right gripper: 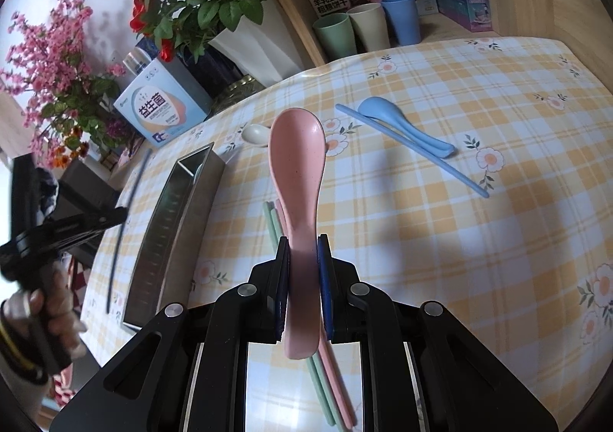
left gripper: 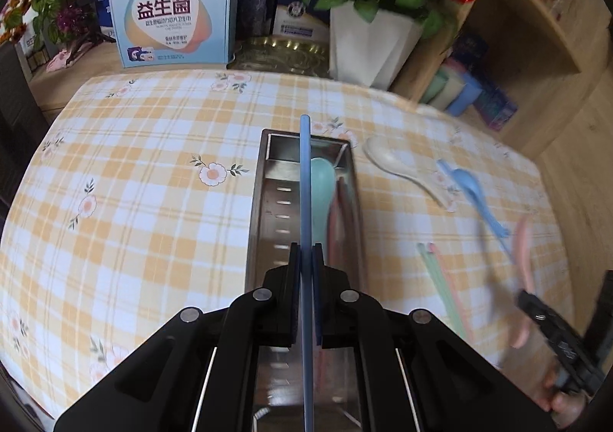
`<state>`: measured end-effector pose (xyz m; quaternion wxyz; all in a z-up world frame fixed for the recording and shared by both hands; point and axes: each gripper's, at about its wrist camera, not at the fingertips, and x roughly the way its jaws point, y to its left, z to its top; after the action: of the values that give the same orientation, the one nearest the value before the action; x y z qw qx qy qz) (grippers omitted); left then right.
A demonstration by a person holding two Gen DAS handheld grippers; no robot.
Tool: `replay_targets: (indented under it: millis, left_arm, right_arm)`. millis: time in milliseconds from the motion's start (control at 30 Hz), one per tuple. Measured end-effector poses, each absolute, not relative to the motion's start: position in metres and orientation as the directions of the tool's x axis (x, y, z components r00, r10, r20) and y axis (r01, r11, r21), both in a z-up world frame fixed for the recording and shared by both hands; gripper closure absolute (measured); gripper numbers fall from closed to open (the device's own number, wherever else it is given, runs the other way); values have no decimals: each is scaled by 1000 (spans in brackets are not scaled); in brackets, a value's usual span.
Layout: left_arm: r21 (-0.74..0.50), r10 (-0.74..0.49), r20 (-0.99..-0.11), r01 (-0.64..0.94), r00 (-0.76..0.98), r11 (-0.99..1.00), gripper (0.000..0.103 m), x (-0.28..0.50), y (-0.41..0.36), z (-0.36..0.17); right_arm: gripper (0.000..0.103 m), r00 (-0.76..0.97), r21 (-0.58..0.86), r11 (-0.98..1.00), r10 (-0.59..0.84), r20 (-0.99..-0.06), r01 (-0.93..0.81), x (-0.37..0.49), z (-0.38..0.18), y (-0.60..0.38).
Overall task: Organize utensils
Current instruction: 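Lower the blue chopstick into the steel caddy with the left tool and open, then lower the pink spoon into the steel caddy with the right tool and open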
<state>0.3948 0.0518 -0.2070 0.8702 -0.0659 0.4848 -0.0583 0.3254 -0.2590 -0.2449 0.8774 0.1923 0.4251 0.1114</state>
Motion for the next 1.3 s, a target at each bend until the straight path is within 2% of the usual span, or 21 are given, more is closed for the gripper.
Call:
replay_targets:
  millis: [200,500,900,967,1033,1167,1267,1300]
  left_arm:
    - [-75,-80,-881,30,466,997,97,414,45,-237]
    - [-51,-60,-916,35,397,998,97,418,41,-257]
    - [-59,-94,-889,90,448,994,95,408,35,-232]
    - [-47,-89,-879,101,469,994,89,401,36,-223]
    - [-21,-72,-864,107,497,994,69,392,41,-215]
    - [-11,-74,-847,122,527,992,55,372,52,-202]
    - [-25,-102,-827,144,552,989,33,353,63,-192]
    - [-32,-112,-823,151,557,988,22,349,65,-191]
  right_arm:
    - [89,620,435,900,349,-703,-14,323,-244,-271]
    - [89,611,449,893,358,-706,-4,323,-247,-275]
    - [89,594,439,899,361,-719,-15,320,-243,-269]
    - [89,586,434,901,359,-726,-15,320,-242,-266]
    - [89,576,428,904,358,-735,-16,319,-242,-263]
    - [89,559,416,909,354,-750,-17,318,-240,-254]
    - [89,553,411,911,354,-755,-22,316,-236,-246]
    - [89,550,408,913,354,-756,-27,315,-235,-243]
